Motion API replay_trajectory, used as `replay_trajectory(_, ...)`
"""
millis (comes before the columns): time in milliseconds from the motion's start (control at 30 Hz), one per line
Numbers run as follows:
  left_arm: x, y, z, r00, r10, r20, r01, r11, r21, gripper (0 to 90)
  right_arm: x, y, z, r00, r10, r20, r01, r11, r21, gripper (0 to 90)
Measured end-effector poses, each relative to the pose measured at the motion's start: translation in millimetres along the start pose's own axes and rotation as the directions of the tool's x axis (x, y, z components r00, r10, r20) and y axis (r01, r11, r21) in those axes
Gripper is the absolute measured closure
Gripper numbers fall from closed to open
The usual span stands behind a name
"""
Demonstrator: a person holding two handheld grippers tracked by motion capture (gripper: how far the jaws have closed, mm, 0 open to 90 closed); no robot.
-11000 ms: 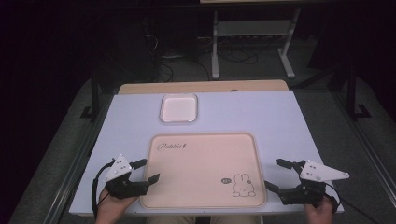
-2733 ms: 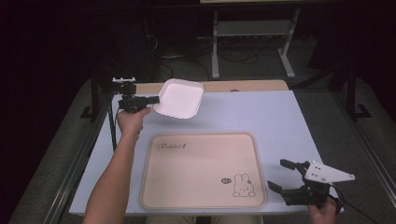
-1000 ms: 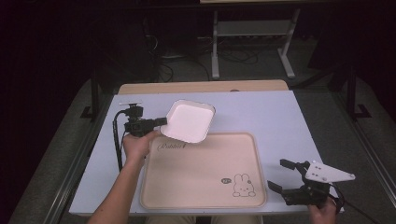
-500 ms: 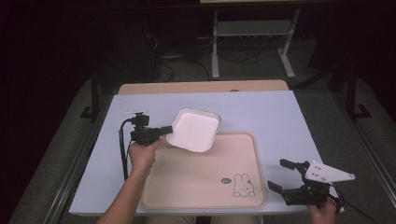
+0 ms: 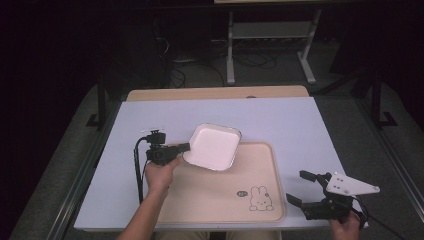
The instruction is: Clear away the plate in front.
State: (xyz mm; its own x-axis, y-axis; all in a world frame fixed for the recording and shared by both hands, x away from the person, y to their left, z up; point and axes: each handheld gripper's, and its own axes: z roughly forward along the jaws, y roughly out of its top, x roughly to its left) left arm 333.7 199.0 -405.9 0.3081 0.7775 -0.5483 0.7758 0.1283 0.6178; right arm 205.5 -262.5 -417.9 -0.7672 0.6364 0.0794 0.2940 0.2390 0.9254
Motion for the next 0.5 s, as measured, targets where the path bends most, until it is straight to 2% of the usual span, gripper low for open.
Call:
replay_trajectory(67, -0.9, -5.1, 1.0, 1.0000, 0.000, -0.002, 0.000, 1.0000, 0.001, 88.9, -0.1, 0.1, 0.1, 1.0000, 0.000, -0.001, 0.000, 1.000, 0.001, 13.0)
replay_trajectory(167, 0.8, -12.1, 2.6, 0.9996, -0.015, 0.022, 0.015, 0.9998, 0.016, 88.9, 0.2, 0.1, 0.3, 1.0000, -0.001, -0.002, 0.001, 1.000, 0.002, 13.0)
replay_trajectory(367, 5.9, -26.3, 1.3, 0.9996, -0.028, -0.009, 0.029, 0.9992, 0.026, 88.9, 0.1, 0.2, 0.7, 1.0000, -0.005, -0.004, 0.005, 1.000, 0.003, 13.0)
replay_trajectory(500, 6.2, -35.7, -2.6, 0.9995, -0.010, -0.031, 0.011, 0.9993, 0.034, 88.9, 0.2, 0.3, 0.8, 1.0000, -0.006, -0.005, 0.006, 1.000, 0.004, 13.0)
